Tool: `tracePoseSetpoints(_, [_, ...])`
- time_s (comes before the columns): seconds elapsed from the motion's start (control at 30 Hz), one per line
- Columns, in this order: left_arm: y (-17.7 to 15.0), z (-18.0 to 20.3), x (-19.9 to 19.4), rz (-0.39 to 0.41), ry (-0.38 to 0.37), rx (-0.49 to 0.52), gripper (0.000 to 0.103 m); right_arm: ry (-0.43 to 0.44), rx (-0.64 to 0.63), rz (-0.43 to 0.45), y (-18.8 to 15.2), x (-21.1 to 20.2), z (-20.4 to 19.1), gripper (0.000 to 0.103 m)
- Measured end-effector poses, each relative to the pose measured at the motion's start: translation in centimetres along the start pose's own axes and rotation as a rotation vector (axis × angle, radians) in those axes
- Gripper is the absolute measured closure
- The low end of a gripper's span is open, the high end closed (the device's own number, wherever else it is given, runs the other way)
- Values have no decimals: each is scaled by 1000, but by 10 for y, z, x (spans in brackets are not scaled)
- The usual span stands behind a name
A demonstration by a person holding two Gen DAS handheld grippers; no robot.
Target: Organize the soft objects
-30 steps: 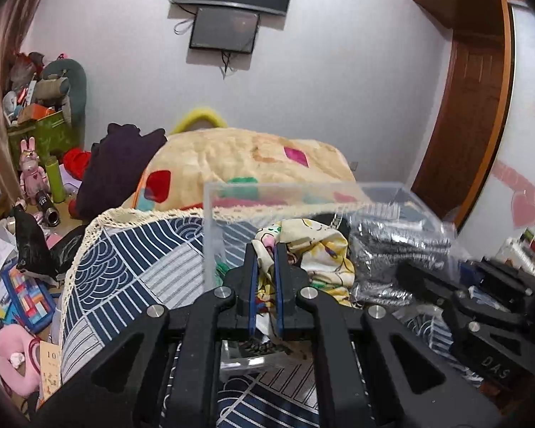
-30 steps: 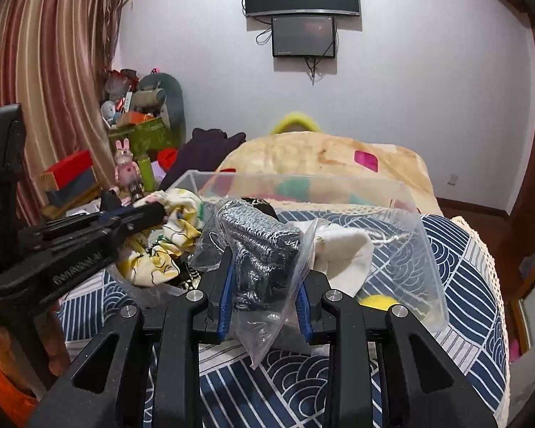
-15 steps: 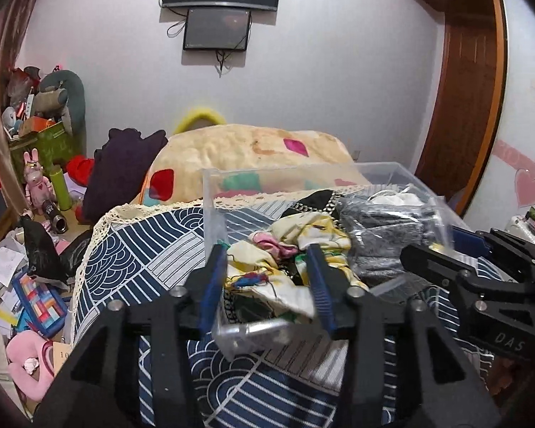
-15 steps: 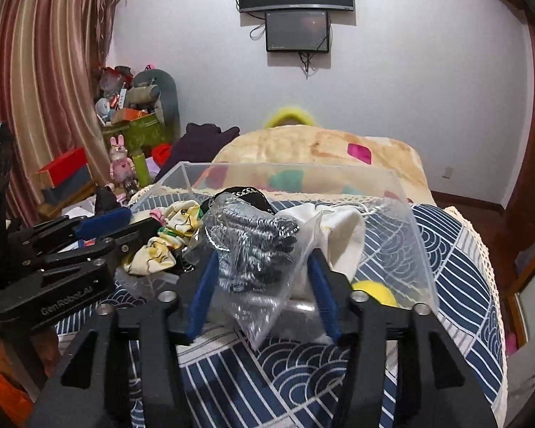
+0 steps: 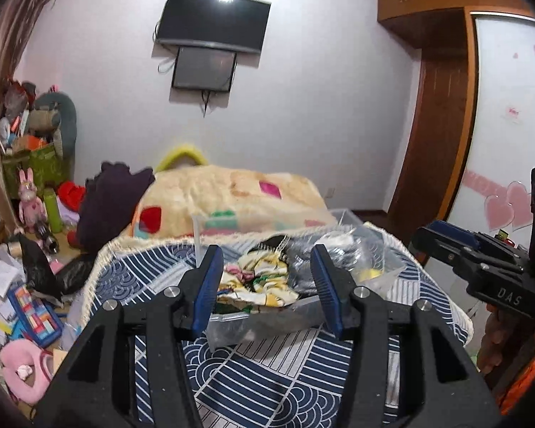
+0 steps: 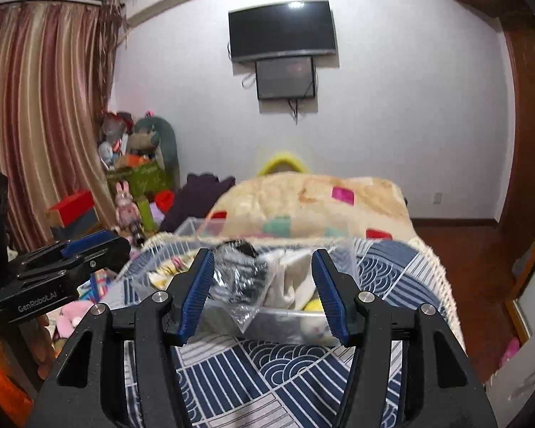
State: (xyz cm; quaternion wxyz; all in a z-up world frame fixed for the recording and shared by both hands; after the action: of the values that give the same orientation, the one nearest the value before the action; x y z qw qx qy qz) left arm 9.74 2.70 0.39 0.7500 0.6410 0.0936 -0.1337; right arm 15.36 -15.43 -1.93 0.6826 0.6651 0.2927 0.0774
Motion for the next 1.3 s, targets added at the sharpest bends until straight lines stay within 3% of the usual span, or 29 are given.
tracePoseSetpoints(0.1, [4,9,-18,36,-8,20,52,10,-3,32,3,-12,-4,50])
tracePoseSetpoints(0.2, [5,16,-30,64,-12,33,41,14,3,46,3,-21,-4,49])
tracePoseSetpoints(0.33, [3,20,-41,86,-19,35,29,21,23,57,0,-27,-2,30])
tracePoseSetpoints(0.57, [-3,22,-51,132,-24,33,12,-2,32,93,-6,-35,-2,19])
tracePoseSetpoints(0.9, [-10,18,-51,139,0,26,4,-23,-4,106,-12,-38,-10,18])
tracePoseSetpoints(1.3, [-12,17,-51,152,11,33,3,-3,-10,106,-12,-39,-12,18])
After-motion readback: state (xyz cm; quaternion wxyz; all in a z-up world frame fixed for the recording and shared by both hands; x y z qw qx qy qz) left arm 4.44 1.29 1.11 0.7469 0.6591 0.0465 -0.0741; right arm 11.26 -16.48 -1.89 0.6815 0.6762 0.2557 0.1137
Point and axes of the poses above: each gripper's, at about its wrist camera, not at the fingertips, and x roughly the way its jaws point, z to its right, y to its top, the point moved 3 cm from there along x, roughly the way its jaws point, and after that the axes turned 2 degrees about z, right-handed, at the moved point
